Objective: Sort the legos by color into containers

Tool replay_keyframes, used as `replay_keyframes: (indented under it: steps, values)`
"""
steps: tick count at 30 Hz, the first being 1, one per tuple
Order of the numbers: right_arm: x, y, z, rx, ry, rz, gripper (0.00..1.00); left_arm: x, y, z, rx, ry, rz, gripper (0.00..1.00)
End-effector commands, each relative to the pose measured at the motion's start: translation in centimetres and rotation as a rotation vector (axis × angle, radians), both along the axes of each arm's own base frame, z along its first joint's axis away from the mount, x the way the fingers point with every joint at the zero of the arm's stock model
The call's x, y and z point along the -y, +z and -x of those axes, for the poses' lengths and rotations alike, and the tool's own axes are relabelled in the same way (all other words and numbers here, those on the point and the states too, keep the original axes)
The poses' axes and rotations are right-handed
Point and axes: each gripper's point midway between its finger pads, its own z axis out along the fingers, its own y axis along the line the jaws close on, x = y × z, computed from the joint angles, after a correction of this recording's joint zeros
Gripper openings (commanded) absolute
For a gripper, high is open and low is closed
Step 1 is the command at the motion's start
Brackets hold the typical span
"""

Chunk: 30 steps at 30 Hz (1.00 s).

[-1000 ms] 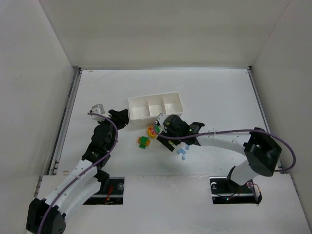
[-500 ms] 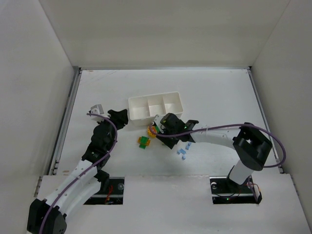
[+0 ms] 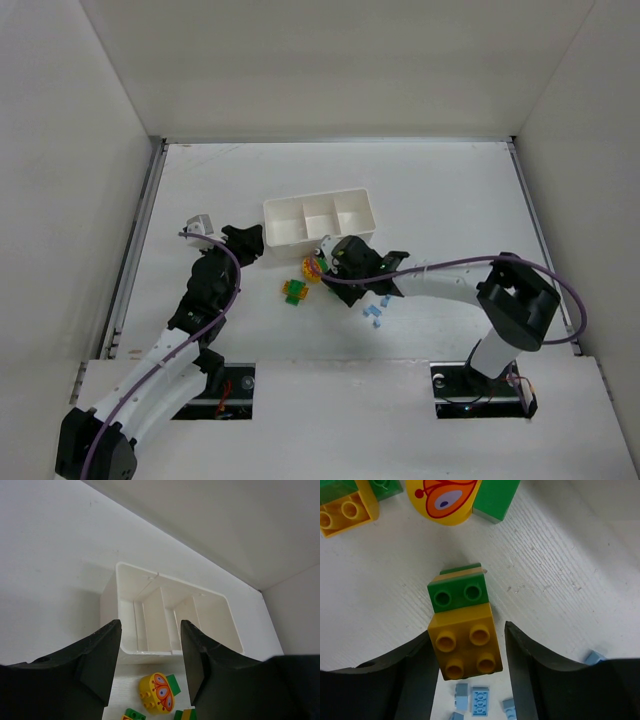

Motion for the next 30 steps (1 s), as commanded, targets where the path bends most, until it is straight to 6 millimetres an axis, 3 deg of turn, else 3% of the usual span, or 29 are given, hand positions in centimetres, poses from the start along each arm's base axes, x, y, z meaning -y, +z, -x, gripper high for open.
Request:
replay_keyframes:
  steps: [1, 10, 20, 26, 30]
  values:
    - [-1.3, 2.3, -1.2, 0.073, -0.023, -0.097, 0.59, 0.1, 1.2, 0.0, 0.046, -0.007, 0.029, 0.48]
    - [-1.2, 2.8, -2.2, 0.128, -0.045, -0.098, 0.59, 0.3, 1.3, 0.0, 0.047, -0.015, 0.035, 0.49]
    - [-1.6, 3.7, -2.6, 0.149, -0.058, -0.126, 0.34, 0.4, 1.2, -0.1, 0.044, -0.016, 0.033, 0.49]
    - [-1.8, 8.6, -3.3, 0.2, -0.13, -0.31, 0.24, 1.2, 1.4, -0.2, 0.038, -0.044, 0.037, 0.49]
    - [-1.4, 12.9, -3.6, 0.216, -0.186, -0.502, 0.24, 2.4, 2.6, -0.2, 0.044, -0.091, 0.064, 0.49]
